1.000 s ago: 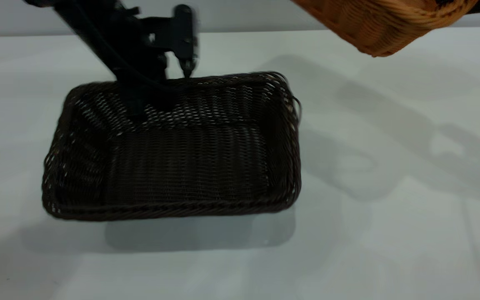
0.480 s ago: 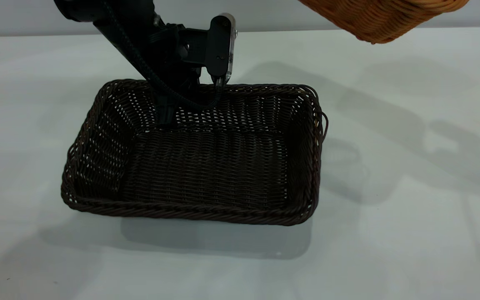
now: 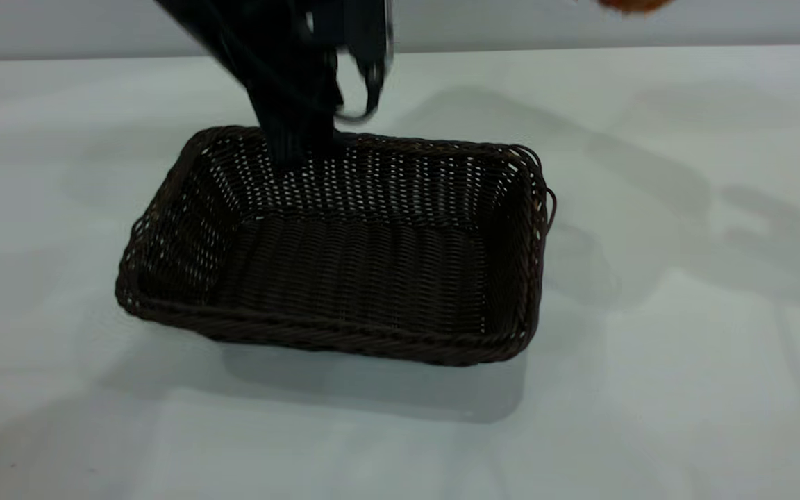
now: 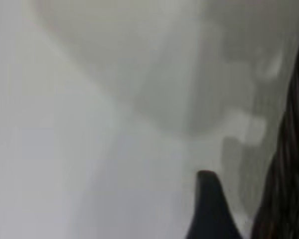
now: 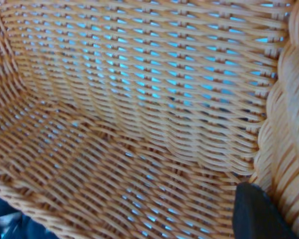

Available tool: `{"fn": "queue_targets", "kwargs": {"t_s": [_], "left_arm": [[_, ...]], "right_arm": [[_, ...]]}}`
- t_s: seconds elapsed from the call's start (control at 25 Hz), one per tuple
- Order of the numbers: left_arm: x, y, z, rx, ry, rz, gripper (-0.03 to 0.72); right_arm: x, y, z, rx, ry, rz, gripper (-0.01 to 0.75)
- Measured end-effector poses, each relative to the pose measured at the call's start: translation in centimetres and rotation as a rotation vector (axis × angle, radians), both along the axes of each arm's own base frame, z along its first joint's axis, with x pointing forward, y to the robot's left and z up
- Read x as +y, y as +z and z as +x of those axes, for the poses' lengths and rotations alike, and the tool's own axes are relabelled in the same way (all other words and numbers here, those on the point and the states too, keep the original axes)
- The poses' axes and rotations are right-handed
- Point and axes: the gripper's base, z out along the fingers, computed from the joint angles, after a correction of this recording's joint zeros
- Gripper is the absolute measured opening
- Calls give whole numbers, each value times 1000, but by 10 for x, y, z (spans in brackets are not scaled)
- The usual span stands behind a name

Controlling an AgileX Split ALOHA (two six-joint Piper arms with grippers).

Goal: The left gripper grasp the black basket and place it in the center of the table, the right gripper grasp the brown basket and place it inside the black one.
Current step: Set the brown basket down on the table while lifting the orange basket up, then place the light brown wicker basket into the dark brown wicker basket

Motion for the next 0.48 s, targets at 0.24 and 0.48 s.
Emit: {"fn": "queue_targets", "kwargs": {"t_s": [0.24,0.48], "left_arm": [[4,73,-17,12,-37,-33,454],[48,203,-60,-71,19,-136,455]], "right_arm": [[-19,20,11,-66,-42,-12,65],[-12,13,5,-7,39,-80,66]]}}
